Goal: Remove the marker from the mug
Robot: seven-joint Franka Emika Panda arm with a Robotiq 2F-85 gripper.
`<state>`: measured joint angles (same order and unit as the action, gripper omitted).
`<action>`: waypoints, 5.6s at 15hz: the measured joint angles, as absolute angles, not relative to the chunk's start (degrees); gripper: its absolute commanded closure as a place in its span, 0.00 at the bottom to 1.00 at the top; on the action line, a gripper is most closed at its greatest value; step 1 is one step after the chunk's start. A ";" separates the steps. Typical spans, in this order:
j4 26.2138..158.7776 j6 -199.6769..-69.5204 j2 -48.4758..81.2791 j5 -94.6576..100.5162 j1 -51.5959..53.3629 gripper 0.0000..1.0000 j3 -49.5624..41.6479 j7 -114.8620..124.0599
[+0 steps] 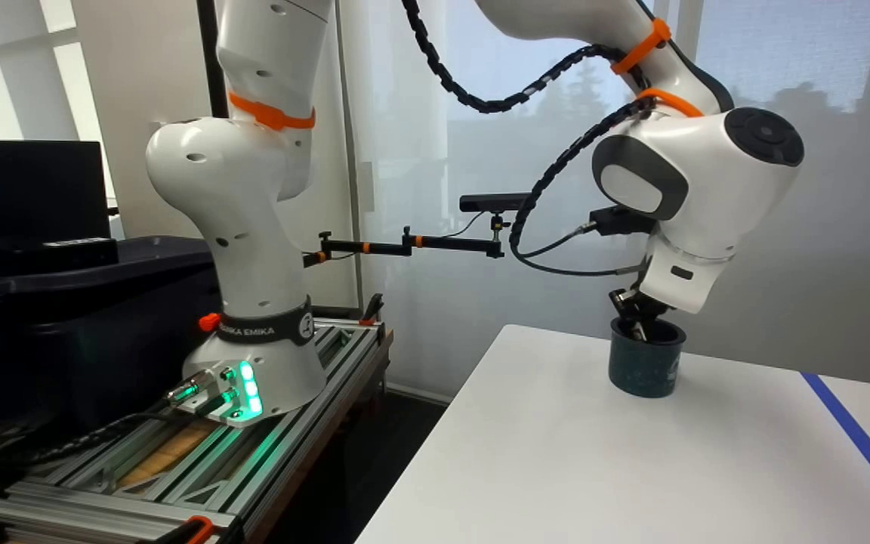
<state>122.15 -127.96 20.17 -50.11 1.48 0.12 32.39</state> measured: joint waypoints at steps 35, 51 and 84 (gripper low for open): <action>142.59 -155.71 0.73 -56.50 -0.73 0.95 -0.94 32.16; 142.20 -162.11 14.07 -55.43 -0.05 0.95 -0.94 32.65; 145.19 -143.24 -10.84 -4.36 0.91 0.00 -1.37 33.87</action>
<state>145.19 -143.24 -10.84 -4.36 0.91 -1.37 33.87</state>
